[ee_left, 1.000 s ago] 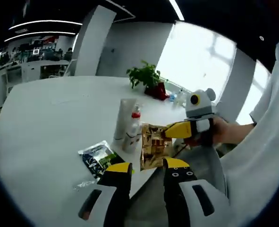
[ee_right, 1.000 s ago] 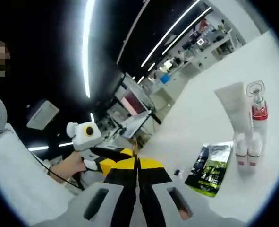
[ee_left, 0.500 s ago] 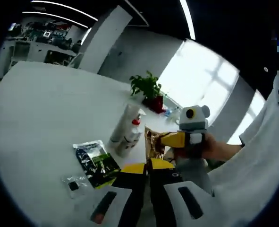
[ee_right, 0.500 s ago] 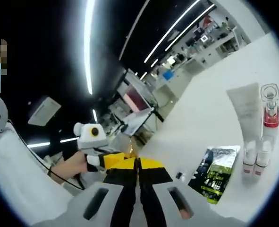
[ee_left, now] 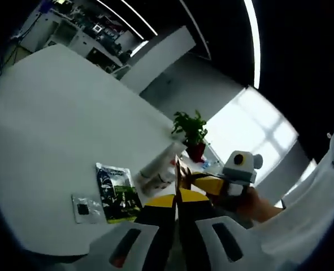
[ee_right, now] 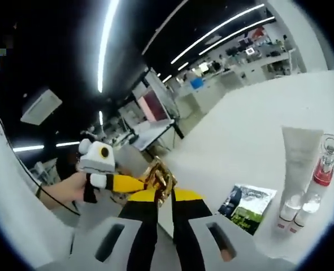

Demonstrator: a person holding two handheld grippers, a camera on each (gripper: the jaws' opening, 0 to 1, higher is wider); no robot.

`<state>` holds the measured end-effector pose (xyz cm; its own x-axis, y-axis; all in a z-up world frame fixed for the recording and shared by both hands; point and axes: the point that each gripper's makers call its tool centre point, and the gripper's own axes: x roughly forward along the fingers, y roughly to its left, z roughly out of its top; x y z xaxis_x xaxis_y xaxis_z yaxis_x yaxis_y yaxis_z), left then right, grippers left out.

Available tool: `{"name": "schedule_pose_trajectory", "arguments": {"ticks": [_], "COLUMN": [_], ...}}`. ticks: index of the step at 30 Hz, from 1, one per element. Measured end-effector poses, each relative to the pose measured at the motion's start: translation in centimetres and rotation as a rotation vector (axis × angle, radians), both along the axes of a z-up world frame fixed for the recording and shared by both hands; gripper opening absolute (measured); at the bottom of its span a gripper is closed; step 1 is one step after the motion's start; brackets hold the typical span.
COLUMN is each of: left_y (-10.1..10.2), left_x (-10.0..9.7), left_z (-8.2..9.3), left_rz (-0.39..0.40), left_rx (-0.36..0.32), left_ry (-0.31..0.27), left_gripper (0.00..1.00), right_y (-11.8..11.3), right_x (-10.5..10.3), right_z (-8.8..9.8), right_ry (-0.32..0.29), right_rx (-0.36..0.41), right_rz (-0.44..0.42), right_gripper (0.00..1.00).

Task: Arrange the skincare products in the storage area until every visible bottle or jar stands upright without overlapping.

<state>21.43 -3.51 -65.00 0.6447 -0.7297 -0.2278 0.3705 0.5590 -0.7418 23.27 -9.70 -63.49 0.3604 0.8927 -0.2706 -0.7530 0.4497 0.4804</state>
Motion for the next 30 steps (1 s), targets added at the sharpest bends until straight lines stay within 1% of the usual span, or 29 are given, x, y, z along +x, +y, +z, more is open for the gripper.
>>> {"name": "schedule_pose_trajectory", "arguments": {"ticks": [1, 5, 6, 7, 10, 11, 12, 14, 16, 18, 20, 21, 22, 25, 27, 29, 30], "left_y": [0.1, 0.4, 0.5, 0.7, 0.9, 1.1, 1.1, 1.4, 1.8, 1.6, 1.8, 2.3, 2.8, 3.2, 3.2, 3.3, 3.5], "left_x": [0.1, 0.4, 0.5, 0.7, 0.9, 1.1, 1.2, 1.6, 2.0, 2.2, 2.7, 3.0, 3.3, 3.7, 3.9, 4.1, 4.4], "left_z": [0.0, -0.4, -0.5, -0.6, -1.0, -1.5, -1.9, -2.9, -3.8, -4.0, -4.4, -4.8, -5.3, -6.0, -6.7, -7.3, -7.8], "left_rz": [0.002, 0.020, 0.026, 0.038, 0.053, 0.063, 0.069, 0.087, 0.099, 0.102, 0.113, 0.120, 0.129, 0.130, 0.111, 0.098, 0.100], "left_rx": [-0.004, -0.016, -0.020, -0.029, -0.026, -0.016, -0.007, 0.012, 0.036, 0.042, 0.052, 0.062, 0.086, 0.124, 0.156, 0.169, 0.176], "left_ry": [0.002, 0.013, 0.017, 0.025, 0.033, 0.048, 0.060, 0.097, 0.122, 0.126, 0.138, 0.146, 0.155, 0.172, 0.178, 0.193, 0.201], "left_gripper": [0.05, 0.05, 0.05, 0.05, 0.05, 0.05, 0.05, 0.05, 0.05, 0.05, 0.05, 0.05, 0.05, 0.05, 0.05, 0.05, 0.05], "right_y": [0.1, 0.4, 0.6, 0.7, 1.2, 1.3, 1.6, 2.2, 3.0, 3.4, 3.7, 3.9, 3.9, 4.3, 4.6, 4.7, 4.9], "right_x": [0.2, 1.5, 1.7, 1.8, 2.3, 2.4, 2.7, 3.0, 3.5, 4.3, 4.9, 5.1, 5.2, 5.6, 5.9, 6.2, 6.4], "right_z": [0.0, -0.1, 0.0, -0.1, -1.0, -1.4, -1.9, -2.1, -2.1, -2.4, -3.0, -3.3, -3.5, -4.7, -5.6, -6.6, -6.9], "right_ry": [-0.005, -0.065, -0.064, -0.078, -0.123, -0.129, -0.152, -0.174, -0.180, -0.207, -0.230, -0.234, -0.240, -0.257, -0.262, -0.248, -0.241], "right_rx": [-0.011, -0.085, -0.089, -0.107, -0.219, -0.249, -0.287, -0.304, -0.296, -0.326, -0.368, -0.378, -0.390, -0.431, -0.459, -0.470, -0.469], "right_rz": [-0.003, -0.012, -0.012, -0.003, 0.027, 0.033, 0.046, 0.054, 0.054, 0.054, 0.063, 0.068, 0.072, 0.077, 0.077, 0.072, 0.069], "right_gripper": [0.08, 0.05, 0.05, 0.05, 0.04, 0.03, 0.03, 0.01, 0.01, 0.01, 0.01, 0.01, 0.01, 0.01, 0.01, 0.01, 0.01]}}
